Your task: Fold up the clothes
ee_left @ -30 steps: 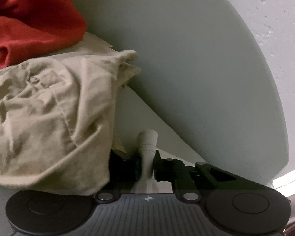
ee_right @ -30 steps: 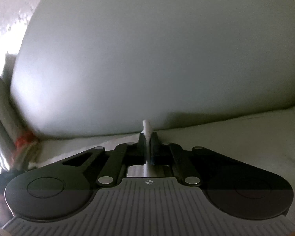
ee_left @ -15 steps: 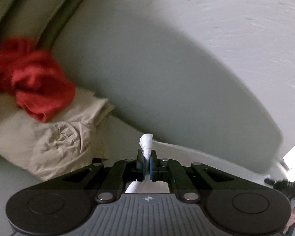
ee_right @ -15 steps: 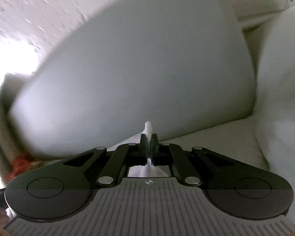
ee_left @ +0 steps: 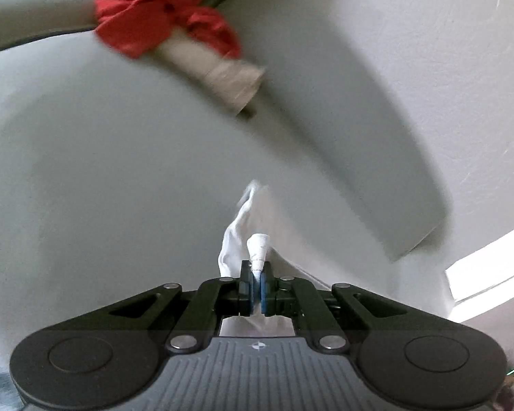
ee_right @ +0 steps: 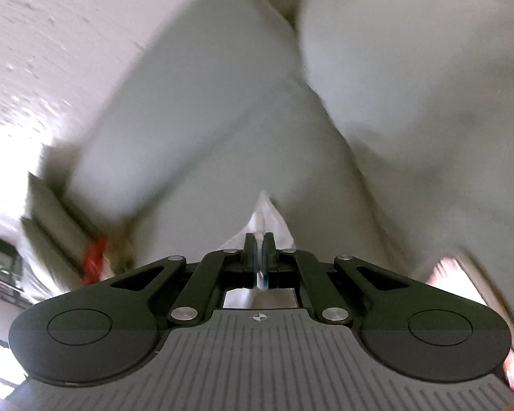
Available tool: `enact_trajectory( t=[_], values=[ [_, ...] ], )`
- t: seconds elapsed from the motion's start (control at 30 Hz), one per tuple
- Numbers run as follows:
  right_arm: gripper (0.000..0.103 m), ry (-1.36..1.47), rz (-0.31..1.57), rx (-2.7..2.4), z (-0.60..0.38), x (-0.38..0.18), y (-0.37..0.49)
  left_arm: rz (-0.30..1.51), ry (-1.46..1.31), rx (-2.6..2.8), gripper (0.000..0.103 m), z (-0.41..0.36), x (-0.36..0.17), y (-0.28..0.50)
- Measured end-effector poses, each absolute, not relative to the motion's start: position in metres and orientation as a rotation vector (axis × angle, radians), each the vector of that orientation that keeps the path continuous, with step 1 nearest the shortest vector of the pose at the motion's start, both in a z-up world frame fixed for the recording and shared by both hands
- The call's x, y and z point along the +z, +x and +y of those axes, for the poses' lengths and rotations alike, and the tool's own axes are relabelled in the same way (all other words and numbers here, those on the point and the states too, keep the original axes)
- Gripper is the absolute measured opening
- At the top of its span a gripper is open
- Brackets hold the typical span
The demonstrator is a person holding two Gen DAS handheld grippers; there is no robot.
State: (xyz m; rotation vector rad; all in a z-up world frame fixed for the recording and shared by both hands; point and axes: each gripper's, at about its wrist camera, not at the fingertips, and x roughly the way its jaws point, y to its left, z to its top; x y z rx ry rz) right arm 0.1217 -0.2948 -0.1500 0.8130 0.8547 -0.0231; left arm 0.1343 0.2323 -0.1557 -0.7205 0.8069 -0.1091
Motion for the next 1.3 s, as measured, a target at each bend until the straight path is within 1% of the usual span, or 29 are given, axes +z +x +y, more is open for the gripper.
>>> enact_trajectory(
  t=[0.07, 0.27, 0.33, 0.37, 0.4, 0.43, 0.47, 0.5, 0.53, 0.6, 0.67, 0.73, 0.8, 0.83, 0.9, 0.97, 1.03, 1.17, 1.23, 1.27, 1.3],
  values=[
    [0.002, 0.817, 0.861, -0.054, -0.295, -0.155, 0.106, 0.830, -0.659, -0.084, 0.002, 0.220, -0.158, 0.119],
    [0.002, 0.782, 0.797, -0.092, -0.308, -0.140, 0.071, 0.799, -0.550, -0.089, 0.002, 0.202, -0.139, 0.089],
    [0.002, 0.752, 0.828, -0.108, -0.310, -0.143, 0.069, 0.835, -0.512, -0.092, 0.003, 0.194, -0.142, 0.081],
    [0.003, 0.738, 0.846, -0.116, -0.310, -0.146, 0.069, 0.869, -0.490, -0.079, 0.008, 0.190, -0.146, 0.070],
    [0.006, 0.723, 0.864, -0.124, -0.311, -0.148, 0.068, 0.908, -0.468, -0.041, 0.021, 0.187, -0.148, 0.070],
    [0.018, 0.716, 0.887, -0.131, -0.312, -0.148, 0.067, 0.921, -0.460, -0.012, 0.029, 0.188, -0.147, 0.063],
    [0.020, 0.711, 0.912, -0.136, -0.313, -0.147, 0.066, 0.933, -0.451, 0.016, 0.040, 0.189, -0.147, 0.056],
    [0.026, 0.714, 0.917, -0.130, -0.312, -0.145, 0.061, 0.924, -0.443, 0.037, 0.041, 0.189, -0.142, 0.047],
    [0.043, 0.721, 0.909, -0.105, -0.311, -0.139, 0.051, 0.914, -0.424, 0.054, 0.042, 0.187, -0.136, 0.038],
    [0.063, 0.717, 0.883, -0.054, -0.304, -0.130, 0.034, 0.905, -0.373, 0.064, 0.049, 0.179, -0.122, 0.016],
    [0.063, 0.698, 0.863, -0.011, -0.297, -0.118, 0.010, 0.895, -0.328, 0.047, 0.056, 0.170, -0.115, 0.009],
    [0.063, 0.711, 0.848, 0.017, -0.296, -0.109, -0.011, 0.893, -0.296, -0.001, 0.057, 0.157, -0.110, 0.003],
    [0.063, 0.720, 0.815, -0.002, -0.300, -0.099, -0.029, 0.899, -0.256, -0.052, 0.062, 0.143, -0.107, 0.002],
    [0.063, 0.714, 0.796, -0.027, -0.303, -0.095, -0.037, 0.902, -0.236, -0.077, 0.063, 0.137, -0.106, 0.001],
    [0.063, 0.710, 0.756, -0.087, -0.310, -0.087, -0.041, 0.899, -0.187, -0.091, 0.067, 0.121, -0.103, 0.007],
    [0.063, 0.733, 0.673, -0.146, -0.321, -0.084, -0.044, 0.893, -0.158, -0.103, 0.068, 0.108, -0.104, 0.011],
    [0.071, 0.762, 0.623, -0.233, -0.330, -0.086, -0.040, 0.900, -0.142, -0.117, 0.069, 0.097, -0.104, 0.010],
    [0.071, 0.795, 0.574, -0.260, -0.336, -0.095, -0.021, 0.897, -0.103, -0.143, 0.074, 0.083, -0.105, 0.015],
    [0.069, 0.710, 0.621, -0.216, -0.327, -0.094, -0.002, 0.890, -0.084, -0.134, 0.073, 0.082, -0.107, 0.027],
    [0.067, 0.639, 0.666, -0.172, -0.318, -0.094, 0.012, 0.884, -0.081, -0.125, 0.068, 0.082, -0.108, 0.035],
    [0.058, 0.562, 0.714, -0.123, -0.307, -0.093, 0.027, 0.877, -0.086, -0.119, 0.062, 0.084, -0.109, 0.045]
  ],
)
